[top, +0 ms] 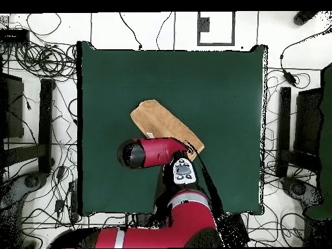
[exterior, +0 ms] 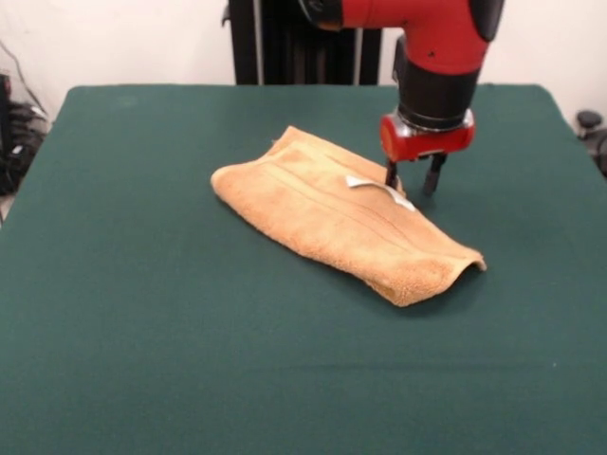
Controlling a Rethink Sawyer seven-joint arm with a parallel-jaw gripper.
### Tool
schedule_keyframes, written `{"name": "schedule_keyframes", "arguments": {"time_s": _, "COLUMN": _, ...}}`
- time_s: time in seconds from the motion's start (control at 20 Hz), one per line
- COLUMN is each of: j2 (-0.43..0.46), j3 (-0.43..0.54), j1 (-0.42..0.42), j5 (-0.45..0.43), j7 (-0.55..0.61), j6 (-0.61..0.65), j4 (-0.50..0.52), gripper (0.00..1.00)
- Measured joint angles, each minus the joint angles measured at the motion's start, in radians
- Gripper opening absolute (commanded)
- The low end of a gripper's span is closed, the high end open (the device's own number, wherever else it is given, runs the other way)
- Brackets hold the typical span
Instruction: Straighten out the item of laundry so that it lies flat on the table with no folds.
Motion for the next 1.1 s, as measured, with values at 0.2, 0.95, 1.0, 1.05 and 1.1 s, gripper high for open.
{"name": "schedule_keyframes", "arguments": {"time_s": 0.2, "j2": -0.002, "j3": 0.004, "j1": -0.011, "j5": 0.0, "j7": 0.0, "j6": 0.0, "j4": 0.0, "gripper": 1.0}}
{"name": "schedule_keyframes", "arguments": {"time_s": 0.95, "j2": -0.064, "j3": 0.029, "j1": -0.192, "j5": -0.035, "j7": 0.0, "j6": -0.001, "j4": 0.001, "gripper": 1.0}}
{"name": "schedule_keyframes", "arguments": {"time_s": 1.0, "j2": -0.069, "j3": 0.029, "j1": -0.199, "j5": -0.038, "j7": 0.0, "j6": -0.001, "j4": 0.001, "gripper": 1.0}}
{"name": "schedule_keyframes", "arguments": {"time_s": 1.05, "j2": -0.071, "j3": 0.029, "j1": -0.201, "j5": -0.041, "j7": 0.0, "j6": -0.001, "j4": 0.0, "gripper": 1.0}}
{"name": "schedule_keyframes", "arguments": {"time_s": 1.1, "j2": -0.078, "j3": 0.028, "j1": -0.203, "j5": -0.051, "j7": 0.0, "j6": -0.001, "j4": 0.0, "gripper": 1.0}}
